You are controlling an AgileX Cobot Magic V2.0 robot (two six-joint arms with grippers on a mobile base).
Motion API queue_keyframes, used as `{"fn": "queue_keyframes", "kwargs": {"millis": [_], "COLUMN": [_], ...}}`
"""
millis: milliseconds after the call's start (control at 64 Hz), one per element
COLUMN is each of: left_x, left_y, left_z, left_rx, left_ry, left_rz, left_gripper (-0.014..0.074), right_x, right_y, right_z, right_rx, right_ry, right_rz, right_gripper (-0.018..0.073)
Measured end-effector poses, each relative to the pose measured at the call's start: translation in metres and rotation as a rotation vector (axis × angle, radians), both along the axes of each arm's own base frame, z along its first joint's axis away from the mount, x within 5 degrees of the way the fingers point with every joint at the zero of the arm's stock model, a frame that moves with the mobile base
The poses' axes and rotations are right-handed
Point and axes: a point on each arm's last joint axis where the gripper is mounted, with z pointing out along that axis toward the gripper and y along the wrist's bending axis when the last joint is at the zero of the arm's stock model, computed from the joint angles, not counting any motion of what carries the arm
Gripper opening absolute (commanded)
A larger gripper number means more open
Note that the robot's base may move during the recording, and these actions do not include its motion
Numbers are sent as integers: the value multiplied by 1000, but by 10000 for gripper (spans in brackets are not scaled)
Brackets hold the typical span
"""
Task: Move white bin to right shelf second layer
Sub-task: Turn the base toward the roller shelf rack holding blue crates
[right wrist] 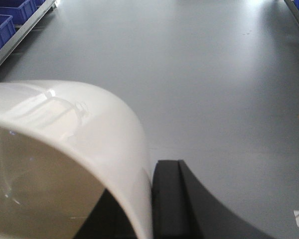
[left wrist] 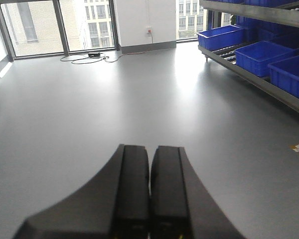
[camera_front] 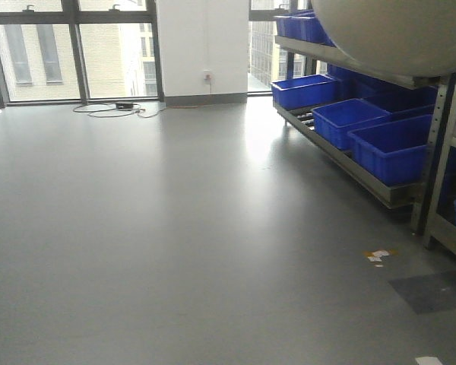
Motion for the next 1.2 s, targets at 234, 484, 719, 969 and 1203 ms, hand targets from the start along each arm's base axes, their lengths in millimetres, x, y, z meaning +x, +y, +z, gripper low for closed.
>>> {"fn": "queue_keyframes", "kwargs": {"millis": [234, 484, 719, 969, 1203], "left_x": [0, 0, 0, 0, 0], "left_y": [0, 0, 0, 0, 0], "left_z": [0, 0, 0, 0, 0], "left_rx": [0, 0, 0, 0, 0], "left_ry": [0, 0, 0, 0, 0], "left_rz": [0, 0, 0, 0, 0], "left_gripper": [85, 85, 85, 85, 85], "right_x": [0, 0, 0, 0, 0], "right_y": [0, 0, 0, 0, 0], "right_z": [0, 0, 0, 0, 0], "right_rx": [0, 0, 0, 0, 0], "right_ry": [0, 0, 0, 1, 1], "right_rz": [0, 0, 0, 0, 0], "right_gripper": [56, 56, 56, 56, 56]}}
